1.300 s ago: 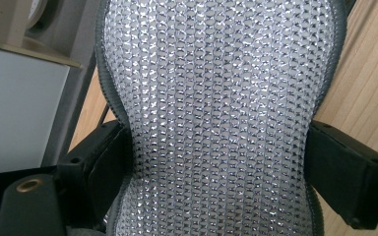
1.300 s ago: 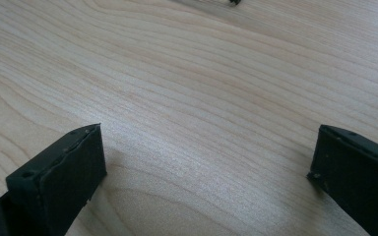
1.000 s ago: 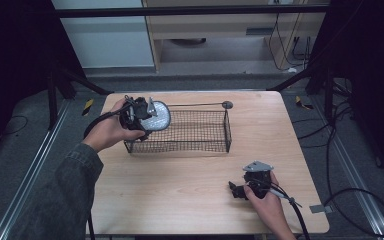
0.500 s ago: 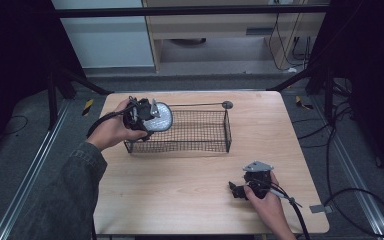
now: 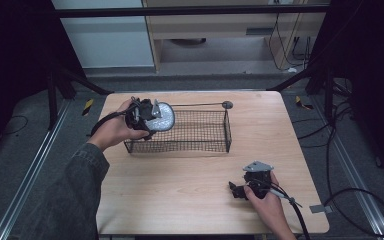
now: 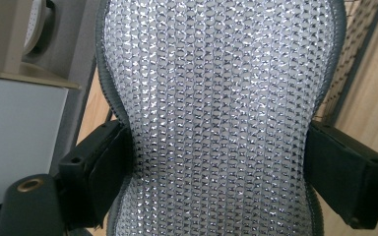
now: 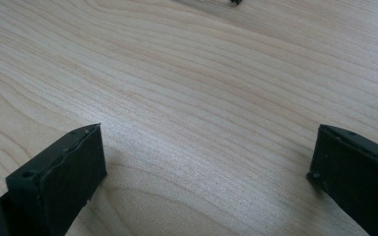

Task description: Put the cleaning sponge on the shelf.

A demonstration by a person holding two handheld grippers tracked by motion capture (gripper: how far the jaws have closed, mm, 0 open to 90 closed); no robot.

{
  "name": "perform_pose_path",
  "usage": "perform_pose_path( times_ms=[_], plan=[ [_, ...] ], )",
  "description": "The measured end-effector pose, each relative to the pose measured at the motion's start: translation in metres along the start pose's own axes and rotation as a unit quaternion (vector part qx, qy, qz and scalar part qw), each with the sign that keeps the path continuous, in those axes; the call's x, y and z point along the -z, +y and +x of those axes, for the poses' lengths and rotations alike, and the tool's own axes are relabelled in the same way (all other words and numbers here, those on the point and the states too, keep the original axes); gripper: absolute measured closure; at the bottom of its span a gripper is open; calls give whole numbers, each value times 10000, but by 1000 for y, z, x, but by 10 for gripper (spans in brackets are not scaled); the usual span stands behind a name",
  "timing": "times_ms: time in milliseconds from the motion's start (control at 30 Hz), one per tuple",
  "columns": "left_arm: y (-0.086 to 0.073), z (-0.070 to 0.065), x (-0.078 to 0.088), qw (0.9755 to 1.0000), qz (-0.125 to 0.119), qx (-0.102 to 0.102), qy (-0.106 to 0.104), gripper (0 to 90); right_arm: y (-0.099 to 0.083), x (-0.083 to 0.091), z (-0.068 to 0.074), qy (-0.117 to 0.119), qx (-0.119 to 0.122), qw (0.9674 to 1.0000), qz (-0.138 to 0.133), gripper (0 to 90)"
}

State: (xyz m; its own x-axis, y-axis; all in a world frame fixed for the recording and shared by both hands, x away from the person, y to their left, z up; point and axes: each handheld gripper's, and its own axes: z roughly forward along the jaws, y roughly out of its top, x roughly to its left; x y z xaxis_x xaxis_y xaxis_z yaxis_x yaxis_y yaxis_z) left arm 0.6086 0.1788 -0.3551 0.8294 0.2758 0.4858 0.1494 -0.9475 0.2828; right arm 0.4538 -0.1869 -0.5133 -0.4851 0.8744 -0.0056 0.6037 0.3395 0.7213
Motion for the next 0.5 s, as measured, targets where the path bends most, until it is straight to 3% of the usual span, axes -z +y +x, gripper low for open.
perform_pose_path(
  times_ms=[200, 500],
  plan=[
    [2, 7, -7, 10000, -14, 0, -43, 136, 0, 0, 0, 3, 3, 10000, -1, 6],
    [2, 6, -20, 9999, 11, -30, -144, 136, 0, 0, 0, 3, 3, 10000, 0, 5]
  ],
)
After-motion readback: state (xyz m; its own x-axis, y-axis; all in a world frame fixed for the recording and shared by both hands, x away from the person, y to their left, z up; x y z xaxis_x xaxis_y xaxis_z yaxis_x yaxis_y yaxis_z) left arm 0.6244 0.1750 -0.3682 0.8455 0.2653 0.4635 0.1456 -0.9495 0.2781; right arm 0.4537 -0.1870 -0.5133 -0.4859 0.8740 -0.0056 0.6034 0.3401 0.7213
